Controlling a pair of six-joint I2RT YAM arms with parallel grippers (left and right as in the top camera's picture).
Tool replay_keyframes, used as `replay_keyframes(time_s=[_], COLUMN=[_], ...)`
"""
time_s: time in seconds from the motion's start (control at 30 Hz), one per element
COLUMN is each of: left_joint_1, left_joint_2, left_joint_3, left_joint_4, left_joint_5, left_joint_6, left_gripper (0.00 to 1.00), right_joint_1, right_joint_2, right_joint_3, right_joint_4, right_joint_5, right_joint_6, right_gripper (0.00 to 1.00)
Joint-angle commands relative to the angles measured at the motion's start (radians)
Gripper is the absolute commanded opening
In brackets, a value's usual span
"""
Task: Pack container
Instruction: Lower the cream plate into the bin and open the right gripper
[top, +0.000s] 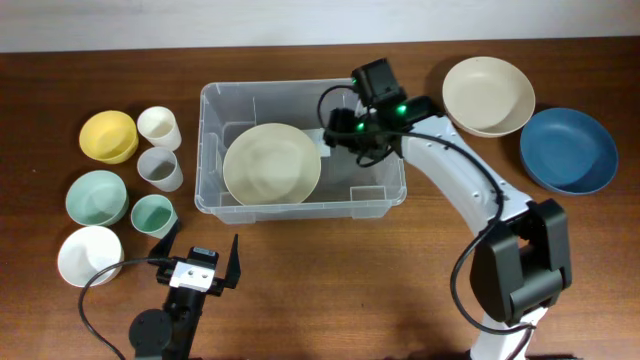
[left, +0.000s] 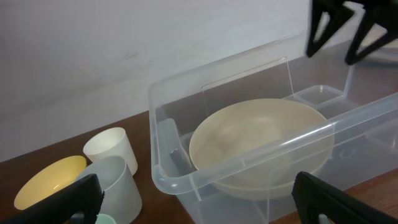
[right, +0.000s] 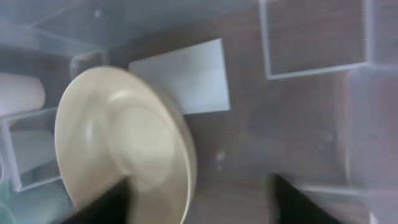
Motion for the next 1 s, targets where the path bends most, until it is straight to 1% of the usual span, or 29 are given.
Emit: replay_keyframes(time_s=[0.0, 0.03, 0.07, 0.1, 0.13, 0.63, 0.97], left_joint_1=[0.006, 0.006, 0.006, 0.006, 0.006, 0.006, 0.006], left_joint_2=[-0.005, -0.005, -0.005, -0.005, -0.005, -0.005, -0.005], left_joint_3=[-0.002, -0.002, -0.002, -0.002, -0.002, -0.002, -0.002], left_joint_4=[-0.006, -0.006, -0.006, -0.006, -0.006, -0.006, -0.006], left_joint_5=[-0.003, -0.003, -0.003, -0.003, -0.003, -0.003, -0.003], left_joint_6=[0.012, 0.012, 0.012, 0.012, 0.012, 0.012, 0.012], left_gripper=[1.00, 0.99, 0.99, 0.99, 0.99, 1.00, 0.99], right_joint_1=[0.005, 0.005, 0.005, 0.005, 0.005, 0.062, 0.111], right_joint_2=[-0.010, -0.002, 0.008, 0.019, 0.022, 0.166, 0.171], right_joint_3=[-0.013, -0.013, -0.013, -0.013, -0.013, -0.013, -0.013], right_joint_4=[-0.014, -0.018, -0.020, -0.019, -0.019, 0.007, 0.047], right_joint_5=[0.063, 0.074, 0.076, 0.076, 0.076, 0.076, 0.076], right_joint_6=[-0.005, -0.005, -0.005, -0.006, -0.012, -0.013, -0.021], right_gripper=[0.25, 0.20, 0.09, 0.05, 0.04, 0.04, 0.04])
